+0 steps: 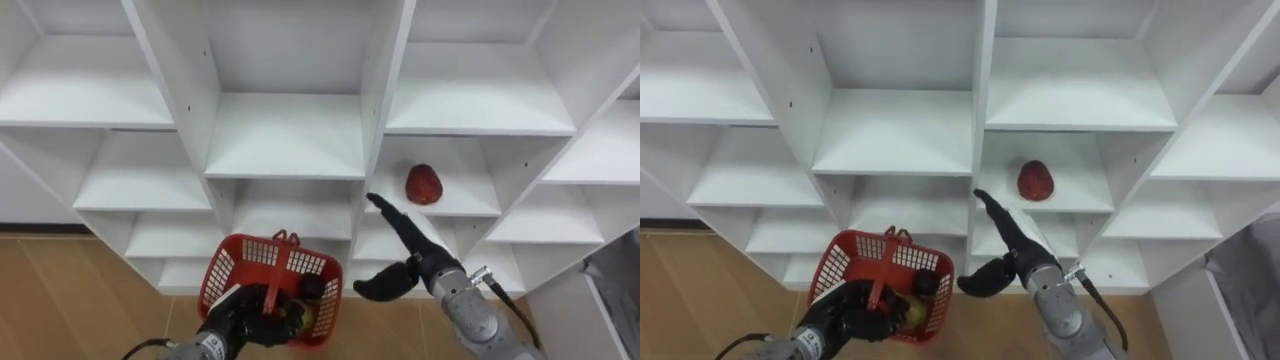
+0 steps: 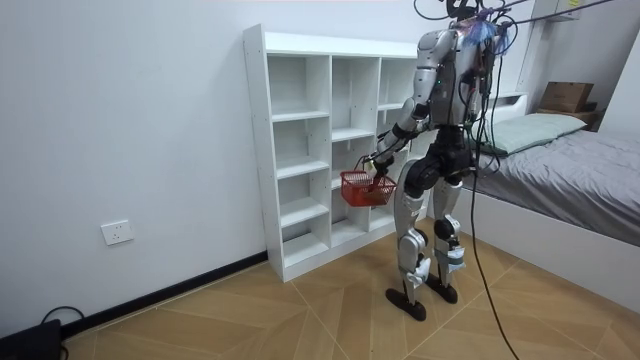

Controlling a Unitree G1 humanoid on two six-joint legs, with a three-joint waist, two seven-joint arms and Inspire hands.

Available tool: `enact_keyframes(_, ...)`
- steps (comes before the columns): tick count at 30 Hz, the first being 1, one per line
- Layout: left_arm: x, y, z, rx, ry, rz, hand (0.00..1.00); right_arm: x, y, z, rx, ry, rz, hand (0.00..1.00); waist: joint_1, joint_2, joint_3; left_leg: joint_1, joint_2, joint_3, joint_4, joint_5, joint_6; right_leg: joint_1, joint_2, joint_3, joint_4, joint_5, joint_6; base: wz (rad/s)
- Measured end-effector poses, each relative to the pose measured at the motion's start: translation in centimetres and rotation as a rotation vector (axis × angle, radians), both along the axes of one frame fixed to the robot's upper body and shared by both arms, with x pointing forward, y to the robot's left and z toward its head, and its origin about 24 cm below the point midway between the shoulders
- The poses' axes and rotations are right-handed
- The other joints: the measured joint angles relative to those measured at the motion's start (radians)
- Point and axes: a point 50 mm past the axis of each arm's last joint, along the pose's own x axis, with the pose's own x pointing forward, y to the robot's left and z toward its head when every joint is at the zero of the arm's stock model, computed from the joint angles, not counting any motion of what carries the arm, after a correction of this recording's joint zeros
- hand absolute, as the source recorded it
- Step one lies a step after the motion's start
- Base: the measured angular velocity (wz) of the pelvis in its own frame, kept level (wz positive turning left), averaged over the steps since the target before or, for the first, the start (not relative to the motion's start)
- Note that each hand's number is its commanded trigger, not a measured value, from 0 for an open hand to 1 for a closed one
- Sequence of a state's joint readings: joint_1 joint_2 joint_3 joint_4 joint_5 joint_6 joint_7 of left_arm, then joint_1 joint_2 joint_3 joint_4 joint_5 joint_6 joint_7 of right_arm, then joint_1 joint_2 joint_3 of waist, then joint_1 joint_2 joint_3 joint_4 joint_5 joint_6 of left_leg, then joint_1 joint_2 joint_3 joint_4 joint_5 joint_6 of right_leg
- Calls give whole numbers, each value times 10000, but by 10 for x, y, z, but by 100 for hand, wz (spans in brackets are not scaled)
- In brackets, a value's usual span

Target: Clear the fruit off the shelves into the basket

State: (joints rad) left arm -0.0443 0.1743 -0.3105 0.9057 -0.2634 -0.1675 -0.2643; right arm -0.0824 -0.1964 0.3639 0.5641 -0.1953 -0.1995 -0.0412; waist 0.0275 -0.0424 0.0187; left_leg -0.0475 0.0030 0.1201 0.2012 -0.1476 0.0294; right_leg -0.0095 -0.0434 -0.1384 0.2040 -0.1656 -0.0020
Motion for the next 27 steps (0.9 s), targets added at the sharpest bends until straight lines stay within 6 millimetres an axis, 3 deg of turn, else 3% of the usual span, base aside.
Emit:
enact_keyframes(17,8,-5,8,221,-607,-312,100,7,-17,18,705,-1146,-1500,0,-231,59,-20,82,3,6,-24,-16,-10,8,7,12,-25,2,-2,0)
enact_keyframes(27,8,-2,11,268,-840,29,100,-1,-43,3,505,-947,-3298,0,-259,109,-52,141,4,101,-88,-16,-11,77,-5,-3,-5,-1,3,0)
